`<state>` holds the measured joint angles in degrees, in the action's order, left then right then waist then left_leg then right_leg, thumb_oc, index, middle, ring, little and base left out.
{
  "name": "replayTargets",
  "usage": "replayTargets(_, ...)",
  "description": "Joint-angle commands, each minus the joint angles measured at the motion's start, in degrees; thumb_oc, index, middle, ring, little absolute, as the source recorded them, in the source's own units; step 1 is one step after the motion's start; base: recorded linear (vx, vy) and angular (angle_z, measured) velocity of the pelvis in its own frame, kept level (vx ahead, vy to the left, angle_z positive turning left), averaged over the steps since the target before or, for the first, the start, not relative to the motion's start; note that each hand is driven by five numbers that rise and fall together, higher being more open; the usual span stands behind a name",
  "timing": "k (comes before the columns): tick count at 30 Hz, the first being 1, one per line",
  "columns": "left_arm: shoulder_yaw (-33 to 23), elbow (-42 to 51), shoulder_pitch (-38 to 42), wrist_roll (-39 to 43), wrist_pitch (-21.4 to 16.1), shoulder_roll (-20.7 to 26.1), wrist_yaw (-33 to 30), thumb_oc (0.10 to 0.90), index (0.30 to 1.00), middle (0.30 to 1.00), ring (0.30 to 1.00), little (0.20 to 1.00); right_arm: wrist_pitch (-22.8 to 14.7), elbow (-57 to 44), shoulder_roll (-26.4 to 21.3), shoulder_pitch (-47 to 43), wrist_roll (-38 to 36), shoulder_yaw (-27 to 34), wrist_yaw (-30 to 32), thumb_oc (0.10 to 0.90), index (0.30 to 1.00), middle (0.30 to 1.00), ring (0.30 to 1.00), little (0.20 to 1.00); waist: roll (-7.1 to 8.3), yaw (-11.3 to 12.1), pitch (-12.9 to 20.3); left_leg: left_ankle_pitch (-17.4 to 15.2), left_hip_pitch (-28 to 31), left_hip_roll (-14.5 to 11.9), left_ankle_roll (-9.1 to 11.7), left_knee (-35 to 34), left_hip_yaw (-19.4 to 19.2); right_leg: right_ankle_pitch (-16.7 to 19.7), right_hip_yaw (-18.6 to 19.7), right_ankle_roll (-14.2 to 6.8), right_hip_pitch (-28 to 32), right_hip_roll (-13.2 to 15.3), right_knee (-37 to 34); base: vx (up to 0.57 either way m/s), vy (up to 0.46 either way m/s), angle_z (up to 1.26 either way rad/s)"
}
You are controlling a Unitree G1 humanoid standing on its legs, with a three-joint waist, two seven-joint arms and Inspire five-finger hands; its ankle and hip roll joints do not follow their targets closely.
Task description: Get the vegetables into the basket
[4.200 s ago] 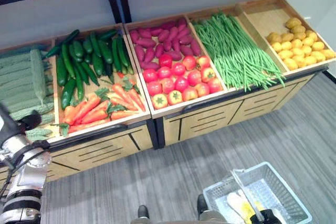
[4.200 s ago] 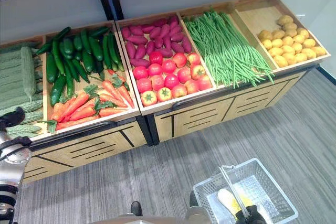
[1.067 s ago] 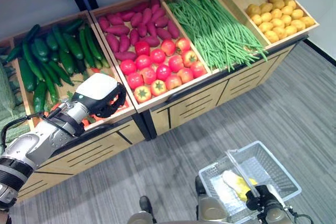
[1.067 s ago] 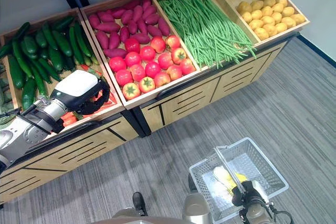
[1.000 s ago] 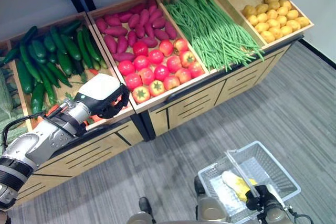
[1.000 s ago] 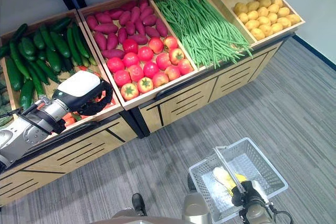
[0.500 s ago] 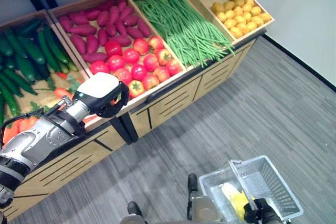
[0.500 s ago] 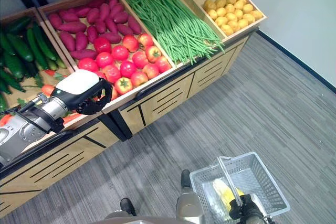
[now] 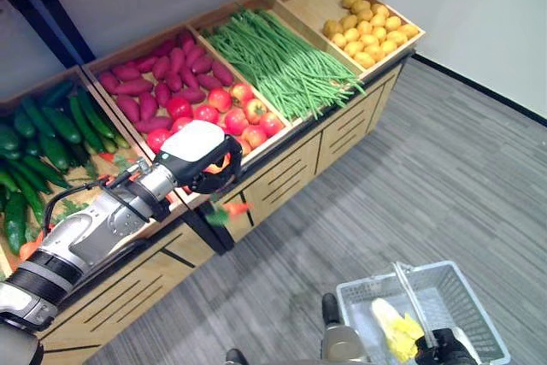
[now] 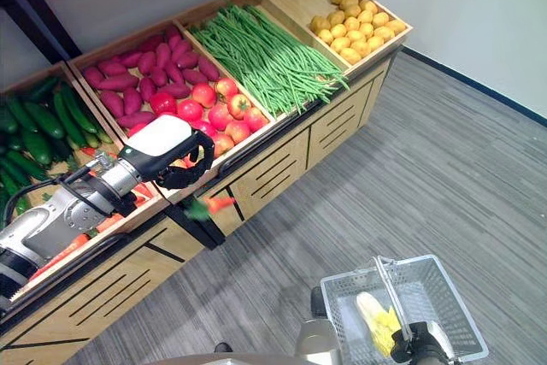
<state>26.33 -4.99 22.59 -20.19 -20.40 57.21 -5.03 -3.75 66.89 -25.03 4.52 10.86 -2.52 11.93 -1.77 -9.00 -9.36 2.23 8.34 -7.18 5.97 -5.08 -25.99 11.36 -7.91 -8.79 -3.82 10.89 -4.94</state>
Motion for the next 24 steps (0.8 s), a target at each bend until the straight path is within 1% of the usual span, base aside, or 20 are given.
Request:
replayTargets(1, -3.8, 3.1, 6.6, 4.4, -1.2, 1.6, -2.4, 0.4, 0.3, 0.3, 0.3, 0.3, -1.7, -0.3, -3.5, -1.9, -0.4, 0.8, 2.9, 0.4, 0.3, 0.3, 0.3, 0.3, 2.45, -0.5, 0.8, -1.3, -0.4, -0.8, 0.8, 0.1, 3.8, -6.3, -0.5, -3.1, 1.7, 0.4, 3.6, 0.04, -0.193, 0.08)
replayTargets(4, -3.7, 2.9, 6.1, 4.9, -1.1, 0.5, -2.2, 0.4, 0.3, 0.3, 0.3, 0.3, -1.8, -0.1, -4.2, -2.0, -0.6, 0.9, 3.3, 0.4, 0.3, 0.3, 0.3, 0.3, 1.08, -0.4, 0.4, 0.4, -0.6, -2.6, 2.2, 0.4, 4.5, -7.8, -1.2, -1.7, 2.6, -1.3, 3.9, 0.03, -0.178, 0.09)
replayTargets(6, -4.0, 3.0, 5.7, 4.8, -0.8, -0.2, -2.0, 0.4, 0.3, 0.3, 0.3, 0.3, -1.9, 0.1, -4.5, -2.2, -0.8, 1.1, 3.5, 0.4, 0.3, 0.3, 0.3, 0.3, 0.54, -0.3, 0.3, 1.1, -0.8, -3.3, 2.8, 1.0, 5.2, -8.4, -1.6, -1.2, 3.3, -2.3, 3.6, 0.03, -0.166, 0.14)
replayTargets(10, -3.7, 3.5, 6.0, 4.5, -0.7, -0.7, -1.6, 0.4, 0.3, 0.3, 0.3, 0.3, -1.9, 0.3, -5.2, -2.5, -1.2, 1.4, 3.8, 0.4, 0.3, 0.3, 0.3, 0.3, -0.25, -0.1, 0.3, 2.1, -1.2, -4.4, 3.6, 1.5, 6.0, -9.0, -2.8, -0.5, 4.7, -3.3, 2.6, 0.03, -0.112, 0.04)
replayTargets(13, -3.7, 3.3, 6.0, 3.6, -0.5, -1.0, -1.8, 0.4, 0.3, 0.3, 0.3, 0.3, -2.0, 0.5, -5.7, -2.2, -1.0, 1.6, 4.1, 0.4, 0.3, 0.3, 0.3, 0.3, -0.67, 0.2, 0.3, 2.5, -1.1, -4.6, 3.9, 1.2, 6.3, -9.1, -3.6, -0.3, 5.7, -3.5, 1.6, 0.02, -0.033, 0.06)
replayTargets(17, -4.9, 3.2, 4.8, 1.9, -0.1, -1.3, -2.7, 0.4, 0.3, 0.3, 0.3, 0.3, -2.1, 0.8, -5.5, -2.1, -0.7, 1.3, 4.3, 0.4, 0.3, 0.3, 0.3, 0.3, -0.69, 0.4, 0.5, 2.3, -0.9, -4.6, 3.8, 0.9, 6.5, -8.8, -4.1, -0.4, 6.3, -3.4, 0.7, 0.01, -0.001, 0.1)
replayTargets(18, -6.3, 2.6, 3.7, 0.7, 0.5, -2.1, -4.0, 0.569, 0.536, 0.536, 0.536, 0.536, -2.1, 1.6, -5.1, -2.3, -0.7, 1.4, 4.5, 0.4, 0.3, 0.3, 0.3, 0.3, -0.54, 1.0, 0.4, 2.0, -0.9, -4.4, 3.7, 0.7, 6.8, -8.6, -4.4, -0.5, 6.4, -3.1, 0.5, -0.01, 0.006, 0.06)
replayTargets(19, -6.4, 2.7, 3.5, 0.6, 0.5, -2.1, -4.0, 0.9, 1.0, 1.0, 1.0, 1.0, -2.1, 1.6, -5.1, -2.3, -0.7, 1.3, 4.5, 0.4, 0.3, 0.3, 0.3, 0.3, -0.55, 0.9, 0.4, 2.0, -0.9, -4.3, 3.7, 0.8, 6.9, -8.6, -4.4, -0.5, 6.4, -3.1, 0.5, -0.01, 0.024, 0.11)
replayTargets(21, -9.5, 2.2, 0.5, -1.0, 1.4, -2.8, -5.7, 0.9, 1.0, 1.0, 1.0, 1.0, -2.0, 1.8, -4.5, -2.2, -0.7, 1.1, 4.4, 0.4, 0.3, 0.3, 0.3, 0.3, -0.21, 1.7, 0.3, 1.4, -1.1, -3.9, 3.3, 0.3, 7.3, -8.0, -4.8, -0.8, 6.4, -2.4, 0.5, -0.02, 0.054, 0.15)
replayTargets(24, -12.2, 0.6, -1.9, -3.6, 2.9, -3.1, -8.5, 0.9, 1.0, 1.0, 1.0, 1.0, -1.8, 2.2, -3.8, -2.4, -0.5, 0.5, 4.3, 0.4, 0.3, 0.3, 0.3, 0.3, 0.35, 2.5, 0.1, 0.9, -1.7, -3.4, 2.9, 0.1, 7.8, -7.2, -5.3, -1.2, 6.1, -1.7, 0.3, -0.03, 0.06, 0.1)
